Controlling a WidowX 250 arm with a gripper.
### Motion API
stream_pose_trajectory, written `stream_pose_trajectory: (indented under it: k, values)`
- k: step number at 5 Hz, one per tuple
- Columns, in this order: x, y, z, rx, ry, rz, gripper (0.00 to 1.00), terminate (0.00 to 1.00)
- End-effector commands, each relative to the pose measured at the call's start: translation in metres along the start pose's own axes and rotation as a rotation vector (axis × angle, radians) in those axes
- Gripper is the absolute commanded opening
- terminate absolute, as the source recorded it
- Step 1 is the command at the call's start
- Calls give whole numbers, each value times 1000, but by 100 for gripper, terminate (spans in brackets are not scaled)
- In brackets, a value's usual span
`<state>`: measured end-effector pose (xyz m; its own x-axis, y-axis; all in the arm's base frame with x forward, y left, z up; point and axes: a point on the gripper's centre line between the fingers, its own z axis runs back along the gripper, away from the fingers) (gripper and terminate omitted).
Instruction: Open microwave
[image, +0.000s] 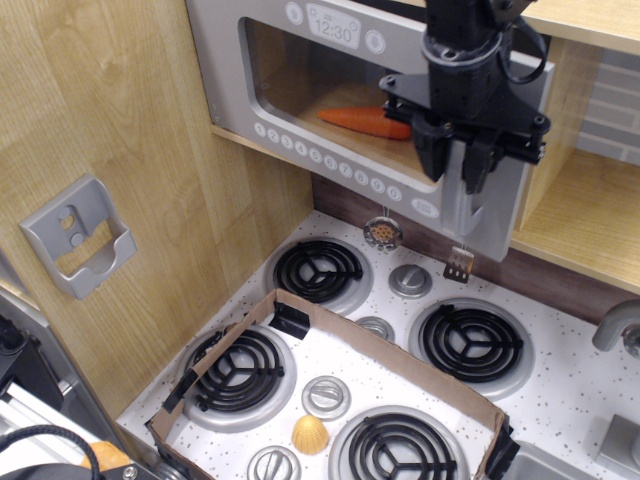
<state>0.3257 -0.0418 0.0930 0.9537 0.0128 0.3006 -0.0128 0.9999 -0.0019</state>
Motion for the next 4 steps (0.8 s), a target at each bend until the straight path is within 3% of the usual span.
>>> stream_pose_trajectory:
  k: [1, 2, 4]
  values:
    - [-12, 16, 7, 11, 3, 83, 0, 0]
    - [-16, 16, 6, 17, 40, 109, 100, 0]
    - [-38, 23, 23, 197, 172, 259, 100, 0]
